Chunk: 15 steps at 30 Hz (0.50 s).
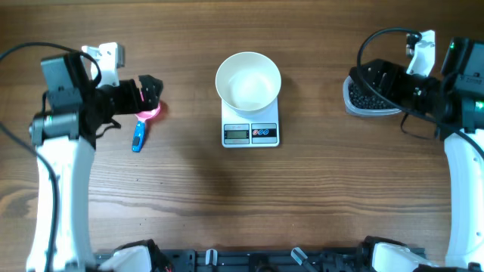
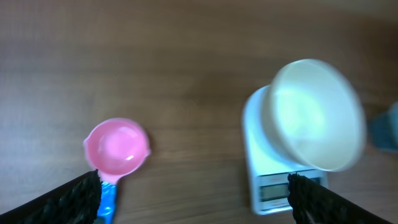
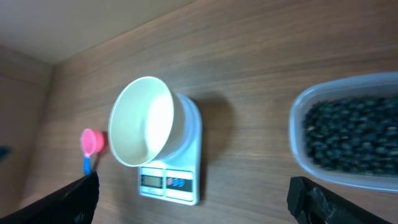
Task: Scoop item into bowl and weigh 150g on scale
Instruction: 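Reach the left gripper to the pink scoop and grasp its blue handle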
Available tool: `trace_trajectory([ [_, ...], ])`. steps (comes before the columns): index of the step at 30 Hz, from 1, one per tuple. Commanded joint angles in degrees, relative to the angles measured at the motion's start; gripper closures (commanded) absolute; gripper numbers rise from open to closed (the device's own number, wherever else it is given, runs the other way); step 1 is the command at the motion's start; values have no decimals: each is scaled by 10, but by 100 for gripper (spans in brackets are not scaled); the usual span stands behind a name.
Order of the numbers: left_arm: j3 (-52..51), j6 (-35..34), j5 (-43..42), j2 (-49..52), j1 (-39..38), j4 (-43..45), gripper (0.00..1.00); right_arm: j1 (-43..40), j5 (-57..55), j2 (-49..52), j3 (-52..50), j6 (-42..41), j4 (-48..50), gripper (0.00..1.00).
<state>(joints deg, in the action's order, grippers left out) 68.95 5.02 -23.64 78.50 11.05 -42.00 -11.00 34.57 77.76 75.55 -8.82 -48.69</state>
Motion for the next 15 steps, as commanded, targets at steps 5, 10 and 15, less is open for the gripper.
trace_trajectory([
  [5, 5, 23, 48, 163, 55, 36, 0, 2, 34, 21, 7, 4, -17, 0],
  [10, 5, 38, 51, 217, 71, 75, 7, 2, 6, 27, 7, 14, -30, 0],
  [15, 5, 35, 60, 264, 71, 126, 19, 2, -2, 27, 7, 13, -35, 0],
])
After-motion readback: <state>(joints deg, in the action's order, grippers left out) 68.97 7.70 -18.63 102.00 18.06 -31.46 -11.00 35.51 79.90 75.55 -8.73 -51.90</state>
